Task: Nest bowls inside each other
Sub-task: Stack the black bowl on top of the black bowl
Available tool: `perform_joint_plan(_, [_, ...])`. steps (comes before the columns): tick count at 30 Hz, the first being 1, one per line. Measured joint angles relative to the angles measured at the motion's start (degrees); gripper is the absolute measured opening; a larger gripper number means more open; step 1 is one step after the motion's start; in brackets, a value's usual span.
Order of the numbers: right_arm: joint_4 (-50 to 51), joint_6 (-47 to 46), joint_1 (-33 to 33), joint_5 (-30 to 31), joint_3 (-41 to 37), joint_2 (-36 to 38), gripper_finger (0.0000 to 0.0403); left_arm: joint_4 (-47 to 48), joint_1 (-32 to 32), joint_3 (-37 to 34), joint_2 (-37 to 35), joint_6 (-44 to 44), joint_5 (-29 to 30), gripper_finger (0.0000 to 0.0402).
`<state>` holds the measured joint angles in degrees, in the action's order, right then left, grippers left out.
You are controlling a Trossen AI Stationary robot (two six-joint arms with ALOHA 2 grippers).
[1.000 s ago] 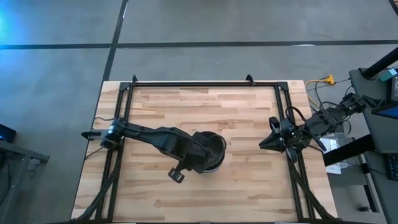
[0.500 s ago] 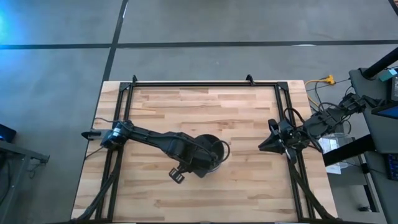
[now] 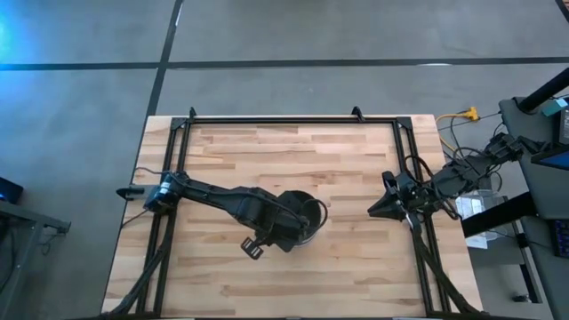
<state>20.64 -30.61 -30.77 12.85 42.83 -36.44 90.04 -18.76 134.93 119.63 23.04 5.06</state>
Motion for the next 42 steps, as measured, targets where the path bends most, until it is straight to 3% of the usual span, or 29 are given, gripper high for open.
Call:
perform_joint_plan(6, [-0.54, -0.48, 0.03, 0.10, 0.00, -0.84, 0.0048, -0.31, 0.00, 0.02, -2.16, -1.12, 0.00, 0.0135])
perform_joint_plan(11, [-7.98, -0.39, 0.03, 0.21, -0.02, -4.73, 0.0048, -1.53, -0.04, -0.07, -6.02, -7.18, -0.18, 0.0154])
perform_joint_plan(17, [-27.20, 3.58, 0.03, 0.21, -1.95, -15.91, 0.0048, -2.42, 0.01, -0.26, -10.72, -13.62, -0.14, 0.0154])
perform_joint_plan(25, [-57.41, 4.54, 2.94, 0.69, -2.15, -37.13, 0.0048, -4.56, 0.04, -2.35, -17.54, -16.77, -0.13, 0.0154])
perform_joint_plan(28, [-65.93, 1.85, 4.97, 0.69, -1.27, -44.32, 0.0048, -7.56, 0.00, -6.11, -21.83, -18.23, -0.21, 0.0154])
perform_joint_plan(34, [-67.13, -3.35, 7.09, 0.87, 2.60, -52.59, 0.0048, -13.09, -0.22, -18.79, -32.20, -22.82, -0.24, 0.0154])
perform_joint_plan(39, [-66.71, -2.64, 7.07, 0.71, 6.44, -53.41, 0.0047, -22.91, -0.91, -32.02, -41.17, -25.64, -0.29, 0.0154])
perform_joint_plan(42, [-60.27, -0.82, 7.18, 0.95, 8.99, -51.57, 0.0047, -32.14, -0.94, -40.61, -45.74, -27.23, -0.37, 0.0154])
